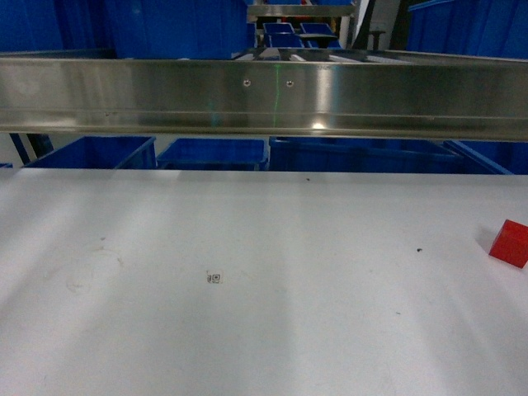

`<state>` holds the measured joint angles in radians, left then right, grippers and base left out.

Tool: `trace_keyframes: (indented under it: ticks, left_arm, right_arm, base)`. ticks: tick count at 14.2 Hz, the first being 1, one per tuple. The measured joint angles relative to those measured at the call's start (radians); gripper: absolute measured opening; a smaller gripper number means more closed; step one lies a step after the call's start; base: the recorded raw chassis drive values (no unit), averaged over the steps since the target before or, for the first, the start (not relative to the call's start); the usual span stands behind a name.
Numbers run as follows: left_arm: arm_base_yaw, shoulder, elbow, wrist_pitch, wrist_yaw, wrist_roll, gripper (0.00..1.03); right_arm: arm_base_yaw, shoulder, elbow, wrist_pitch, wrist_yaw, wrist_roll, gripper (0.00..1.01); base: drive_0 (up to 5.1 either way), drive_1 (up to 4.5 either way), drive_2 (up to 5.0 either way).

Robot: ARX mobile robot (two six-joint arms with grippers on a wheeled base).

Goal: Place magnetic block on left shelf second layer

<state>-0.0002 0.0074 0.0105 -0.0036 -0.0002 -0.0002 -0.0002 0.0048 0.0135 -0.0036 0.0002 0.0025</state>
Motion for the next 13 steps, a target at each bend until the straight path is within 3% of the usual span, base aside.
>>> trace_keyframes:
  ticks: [9,11,12,13]
  left_arm:
    - [0.000,0.000,0.000,0.000,0.000,0.000,0.98]
    - [0.000,0.000,0.000,0.000,0.000,0.000,0.98]
    - [0.000,0.000,0.000,0.000,0.000,0.000,0.98]
    - [0.000,0.000,0.000,0.001,0.000,0.000,0.98]
  right_arm:
    - [0.000,0.000,0.000,0.000,0.000,0.000,0.98]
    - [-0.010,0.032,0.017,-0.073,-0.037,0.016,0.98]
    - [0.056,0.150,0.056,-0.008,0.027,0.057,0.98]
    - [0.110,0.348,0.149,0.167,0.050,0.090,0.98]
  base:
    - [0.0,0.00,0.0]
    - [0.0,0.00,0.0]
    - [0.0,0.00,0.0]
    - [0.0,0.00,0.0]
